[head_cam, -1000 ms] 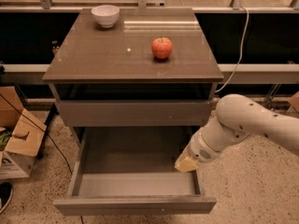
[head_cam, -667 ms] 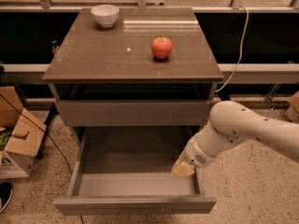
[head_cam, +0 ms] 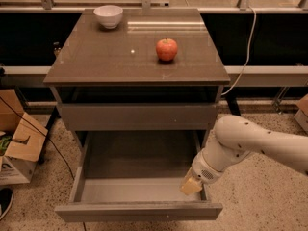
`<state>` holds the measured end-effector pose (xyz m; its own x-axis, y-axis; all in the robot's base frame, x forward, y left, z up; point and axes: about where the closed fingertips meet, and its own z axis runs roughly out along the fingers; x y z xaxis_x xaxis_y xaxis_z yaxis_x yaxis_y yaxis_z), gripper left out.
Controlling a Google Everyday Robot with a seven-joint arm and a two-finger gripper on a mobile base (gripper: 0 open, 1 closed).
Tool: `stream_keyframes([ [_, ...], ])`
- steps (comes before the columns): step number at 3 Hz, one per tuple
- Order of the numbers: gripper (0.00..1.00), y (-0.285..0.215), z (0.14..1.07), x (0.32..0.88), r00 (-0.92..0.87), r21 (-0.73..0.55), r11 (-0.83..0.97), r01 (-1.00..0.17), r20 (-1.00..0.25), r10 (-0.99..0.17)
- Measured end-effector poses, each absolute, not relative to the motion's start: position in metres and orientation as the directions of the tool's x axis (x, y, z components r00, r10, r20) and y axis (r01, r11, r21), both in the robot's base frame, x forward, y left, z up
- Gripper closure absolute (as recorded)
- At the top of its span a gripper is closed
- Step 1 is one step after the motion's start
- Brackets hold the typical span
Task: Close middle drawer
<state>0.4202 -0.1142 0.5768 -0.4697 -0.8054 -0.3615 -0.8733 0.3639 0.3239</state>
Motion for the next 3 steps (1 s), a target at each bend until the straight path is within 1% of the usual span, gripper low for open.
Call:
stream_keyframes([
  [2,1.0,-0.129,0.546,0.4,-0.525,0.37,0.409,-0.834,-0.304,-0.795],
  [3,1.0,-0.129,0.525,0.391,-0.549,0.389,0.426,-0.817,-0.295,-0.782],
])
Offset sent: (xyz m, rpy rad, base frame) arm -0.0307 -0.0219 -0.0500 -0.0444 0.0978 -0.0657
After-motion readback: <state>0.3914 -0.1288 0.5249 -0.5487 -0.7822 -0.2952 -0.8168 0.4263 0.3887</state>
